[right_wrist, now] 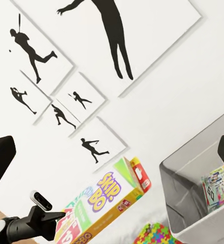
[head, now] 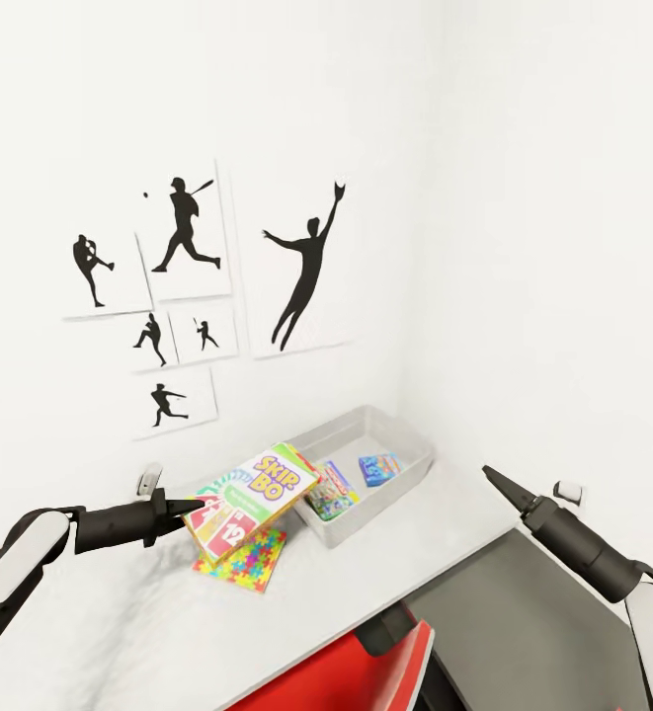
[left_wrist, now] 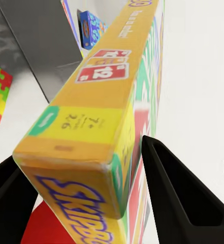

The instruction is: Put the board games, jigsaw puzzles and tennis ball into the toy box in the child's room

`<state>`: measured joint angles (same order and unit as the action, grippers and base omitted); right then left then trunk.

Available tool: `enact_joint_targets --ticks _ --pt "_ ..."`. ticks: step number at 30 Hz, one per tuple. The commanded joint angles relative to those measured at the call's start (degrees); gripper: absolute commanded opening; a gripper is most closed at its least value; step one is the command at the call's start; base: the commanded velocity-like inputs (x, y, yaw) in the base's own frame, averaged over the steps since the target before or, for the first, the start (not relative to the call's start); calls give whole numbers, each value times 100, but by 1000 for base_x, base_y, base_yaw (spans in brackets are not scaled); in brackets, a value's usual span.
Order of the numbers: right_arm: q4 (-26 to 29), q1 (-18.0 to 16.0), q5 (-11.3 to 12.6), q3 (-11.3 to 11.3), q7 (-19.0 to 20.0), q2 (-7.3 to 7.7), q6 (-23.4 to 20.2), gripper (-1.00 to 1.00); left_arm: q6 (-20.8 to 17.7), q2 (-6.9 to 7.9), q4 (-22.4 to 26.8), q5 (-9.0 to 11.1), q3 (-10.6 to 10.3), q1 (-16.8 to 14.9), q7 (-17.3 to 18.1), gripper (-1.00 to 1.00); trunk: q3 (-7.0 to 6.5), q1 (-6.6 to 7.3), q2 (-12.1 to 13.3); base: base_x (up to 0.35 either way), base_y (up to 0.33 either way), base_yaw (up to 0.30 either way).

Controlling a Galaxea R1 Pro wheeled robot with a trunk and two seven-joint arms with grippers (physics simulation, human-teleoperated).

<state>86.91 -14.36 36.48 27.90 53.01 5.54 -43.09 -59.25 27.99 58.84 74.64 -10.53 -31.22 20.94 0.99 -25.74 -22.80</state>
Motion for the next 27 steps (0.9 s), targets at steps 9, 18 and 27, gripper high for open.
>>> enact_joint_targets --ticks 9,18,27 --pt "-9 -5 17 5 7 2 -33 100 0 5 -4 -38 -11 -7 59 -100 11 -5 -11 74 22 3" --pt "-92 -4 15 9 8 1 -33 100 -3 5 -4 -39 -11 -7 59 -100 11 -5 -11 19 5 0" --pt "-95 -5 17 5 7 3 0 100 1 5 -4 -38 -5 -7 51 -100 11 -5 -11 64 21 0"
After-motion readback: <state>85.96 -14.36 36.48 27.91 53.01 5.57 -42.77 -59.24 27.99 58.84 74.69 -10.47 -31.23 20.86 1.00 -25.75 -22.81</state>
